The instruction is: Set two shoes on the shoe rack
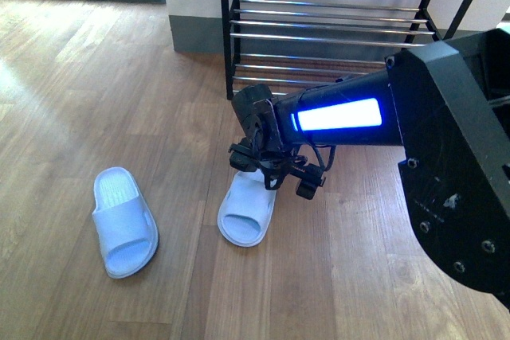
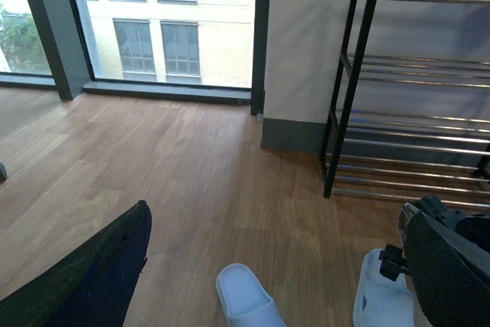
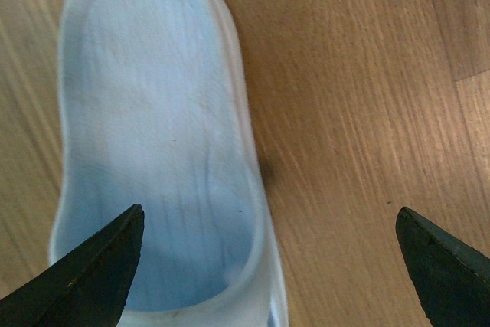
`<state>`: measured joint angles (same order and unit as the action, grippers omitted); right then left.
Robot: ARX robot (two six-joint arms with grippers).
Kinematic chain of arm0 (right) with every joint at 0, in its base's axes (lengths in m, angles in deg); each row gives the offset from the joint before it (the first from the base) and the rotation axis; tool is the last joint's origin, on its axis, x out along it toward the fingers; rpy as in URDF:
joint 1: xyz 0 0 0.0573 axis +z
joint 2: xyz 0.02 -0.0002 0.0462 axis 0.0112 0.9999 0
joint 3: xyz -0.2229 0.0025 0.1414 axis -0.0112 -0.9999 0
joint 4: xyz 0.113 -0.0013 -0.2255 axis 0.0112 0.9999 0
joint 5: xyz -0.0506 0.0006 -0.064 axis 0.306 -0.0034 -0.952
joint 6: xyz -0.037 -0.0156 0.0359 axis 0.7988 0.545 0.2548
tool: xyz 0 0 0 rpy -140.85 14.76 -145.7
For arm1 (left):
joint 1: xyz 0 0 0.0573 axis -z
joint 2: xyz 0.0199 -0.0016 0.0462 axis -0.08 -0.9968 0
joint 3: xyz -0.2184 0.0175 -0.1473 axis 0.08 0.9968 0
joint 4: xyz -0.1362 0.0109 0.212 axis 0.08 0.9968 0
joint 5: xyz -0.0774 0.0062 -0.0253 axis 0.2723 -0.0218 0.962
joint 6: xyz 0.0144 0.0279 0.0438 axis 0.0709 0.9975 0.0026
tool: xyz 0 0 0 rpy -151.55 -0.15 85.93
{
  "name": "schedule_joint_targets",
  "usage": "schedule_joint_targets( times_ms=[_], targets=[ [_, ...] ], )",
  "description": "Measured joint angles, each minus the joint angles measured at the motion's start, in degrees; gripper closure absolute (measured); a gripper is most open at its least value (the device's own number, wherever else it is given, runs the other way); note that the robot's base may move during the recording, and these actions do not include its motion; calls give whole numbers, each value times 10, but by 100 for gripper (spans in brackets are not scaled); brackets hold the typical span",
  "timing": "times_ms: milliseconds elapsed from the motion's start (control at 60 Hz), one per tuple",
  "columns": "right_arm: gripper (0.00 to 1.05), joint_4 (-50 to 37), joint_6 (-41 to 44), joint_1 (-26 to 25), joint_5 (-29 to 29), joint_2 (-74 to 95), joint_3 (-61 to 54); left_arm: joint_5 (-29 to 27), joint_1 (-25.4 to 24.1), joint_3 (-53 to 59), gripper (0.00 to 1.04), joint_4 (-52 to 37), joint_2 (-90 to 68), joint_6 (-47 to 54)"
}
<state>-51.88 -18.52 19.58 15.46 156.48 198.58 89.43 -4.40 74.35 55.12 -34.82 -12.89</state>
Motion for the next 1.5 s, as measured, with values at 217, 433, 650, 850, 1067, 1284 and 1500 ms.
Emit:
schedule_joint_targets(
  times_ms=[217,433,650,850,1067,1284,1500],
  targets=[
    [9,63,-7,-12,23,73,115,0,0,0,9,0,0,0],
    [31,68,-14,-13,50,77,120,0,0,0,9,0,0,0],
    [78,75,-6,-13,119,77,121,0,0,0,9,0,0,0],
    [103,21,10,-13,152,41,48,0,0,0,9,0,0,0],
    [103,-188,79,-13,139,-146,-267,0,0,0,9,0,0,0],
    [103,-342,302,-6,123,-241,-454,0,0,0,9,0,0,0],
    [103,-580,650,7,140,-327,-685,0,0,0,9,0,0,0]
  ],
)
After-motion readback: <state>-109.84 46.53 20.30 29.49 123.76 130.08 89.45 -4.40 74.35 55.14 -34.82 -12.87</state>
